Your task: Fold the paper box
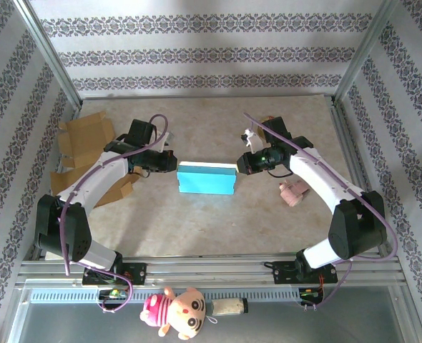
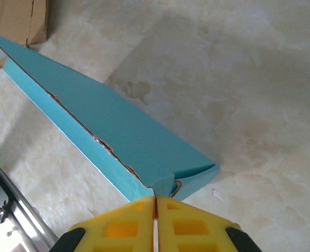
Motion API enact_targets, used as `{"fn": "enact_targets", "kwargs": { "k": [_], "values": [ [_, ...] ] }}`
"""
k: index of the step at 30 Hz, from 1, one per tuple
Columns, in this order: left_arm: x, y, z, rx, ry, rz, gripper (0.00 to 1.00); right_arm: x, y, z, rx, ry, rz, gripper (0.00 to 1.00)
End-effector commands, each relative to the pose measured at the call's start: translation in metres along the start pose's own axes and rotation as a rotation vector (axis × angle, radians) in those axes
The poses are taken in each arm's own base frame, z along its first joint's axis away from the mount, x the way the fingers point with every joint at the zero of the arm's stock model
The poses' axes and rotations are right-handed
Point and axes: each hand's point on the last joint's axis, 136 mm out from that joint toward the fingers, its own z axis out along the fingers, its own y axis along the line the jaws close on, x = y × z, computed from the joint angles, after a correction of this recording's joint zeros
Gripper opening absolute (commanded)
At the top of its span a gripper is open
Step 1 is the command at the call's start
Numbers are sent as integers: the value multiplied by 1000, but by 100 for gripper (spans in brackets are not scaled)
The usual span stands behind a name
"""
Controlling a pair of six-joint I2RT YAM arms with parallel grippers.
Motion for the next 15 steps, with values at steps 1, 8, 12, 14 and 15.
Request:
{"fn": "enact_targets", "kwargs": {
  "k": [1, 8, 12, 14, 15],
  "values": [
    [6, 2, 4, 20, 7, -27, 5, -3, 4, -6, 22, -25, 24, 10],
    [12, 2, 8, 29, 14, -43, 5, -3, 4, -5, 24, -35, 54, 10],
    [11, 1, 8, 25, 12, -41, 5, -7, 7, -5, 12, -48, 85, 9],
    [12, 0, 7, 25, 9, -41, 5, -7, 9, -5, 8, -53, 98, 9],
    [11, 0, 6, 25, 6, -40, 5, -6, 8, -4, 11, -53, 106, 9]
  ]
}}
